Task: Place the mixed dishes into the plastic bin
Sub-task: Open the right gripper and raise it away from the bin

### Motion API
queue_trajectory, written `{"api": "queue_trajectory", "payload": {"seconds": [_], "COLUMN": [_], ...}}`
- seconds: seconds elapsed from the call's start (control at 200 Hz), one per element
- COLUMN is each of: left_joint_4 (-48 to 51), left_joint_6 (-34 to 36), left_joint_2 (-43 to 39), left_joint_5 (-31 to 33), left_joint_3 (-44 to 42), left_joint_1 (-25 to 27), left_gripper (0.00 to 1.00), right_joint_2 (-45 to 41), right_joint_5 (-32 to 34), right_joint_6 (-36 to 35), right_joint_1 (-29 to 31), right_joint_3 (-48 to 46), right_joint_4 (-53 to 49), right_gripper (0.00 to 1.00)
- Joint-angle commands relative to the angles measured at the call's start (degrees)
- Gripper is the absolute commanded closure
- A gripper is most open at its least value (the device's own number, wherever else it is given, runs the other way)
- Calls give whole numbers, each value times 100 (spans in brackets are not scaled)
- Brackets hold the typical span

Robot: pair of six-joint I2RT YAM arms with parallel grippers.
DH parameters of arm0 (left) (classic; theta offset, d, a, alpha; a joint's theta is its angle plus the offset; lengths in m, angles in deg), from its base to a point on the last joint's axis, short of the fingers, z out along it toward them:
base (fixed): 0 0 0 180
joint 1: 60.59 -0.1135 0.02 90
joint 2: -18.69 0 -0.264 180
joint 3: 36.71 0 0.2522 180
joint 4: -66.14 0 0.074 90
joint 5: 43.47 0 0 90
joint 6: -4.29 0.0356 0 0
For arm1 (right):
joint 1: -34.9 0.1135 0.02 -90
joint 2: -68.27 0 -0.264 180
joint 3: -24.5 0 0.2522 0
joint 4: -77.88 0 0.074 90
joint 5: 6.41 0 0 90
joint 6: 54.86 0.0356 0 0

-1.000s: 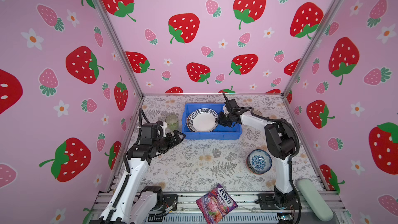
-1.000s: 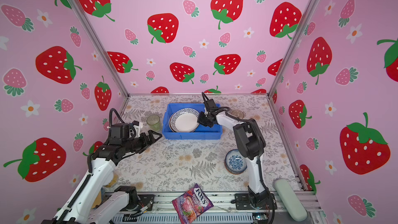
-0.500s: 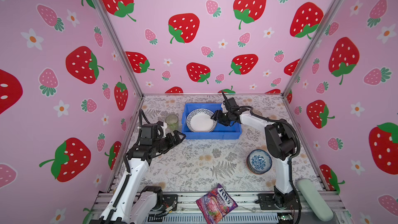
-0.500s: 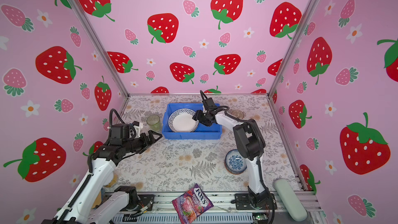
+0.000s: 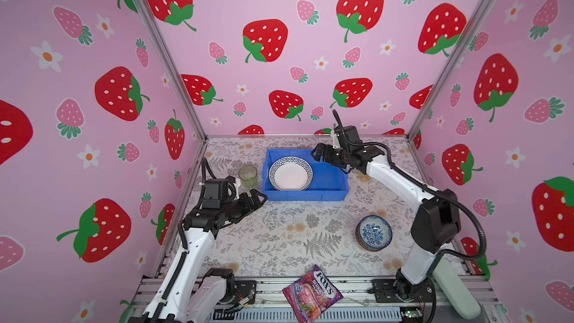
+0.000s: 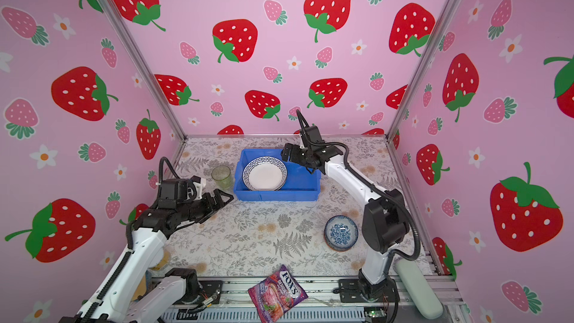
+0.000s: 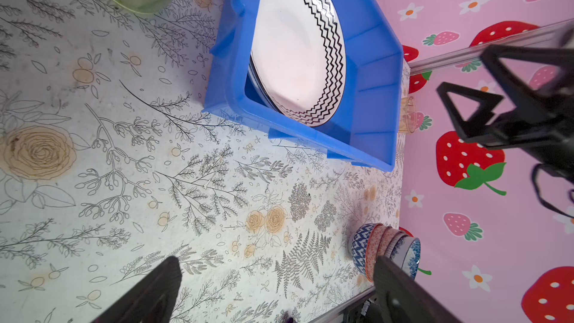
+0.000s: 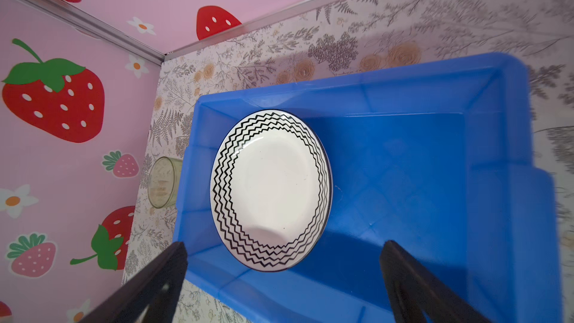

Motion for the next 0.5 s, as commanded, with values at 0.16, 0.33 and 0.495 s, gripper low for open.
{"api": "queue_trajectory", "payload": {"seconds": [0.16, 0.33, 0.495], "left_joint_4": [-179, -627, -689], "left_joint_6": [-40, 140, 339], "left_joint_2": [474, 1053, 1782], "left_joint_5": [824, 828, 793], "left_joint_3": [766, 1161, 1648], "left_joint_1": [1500, 2418, 2982], "left_gripper": [1, 1, 1], "right_joint_2": [-1514, -2530, -3363], "right_joint_5": [976, 1251, 1280], "right_joint_6": [-470, -324, 9], "right_joint_1": [-83, -191, -245], "right_joint_3": [-536, -1078, -1658], "right_joint_4": [-1778, -2573, -3309], "right_gripper": [9, 18, 24]}}
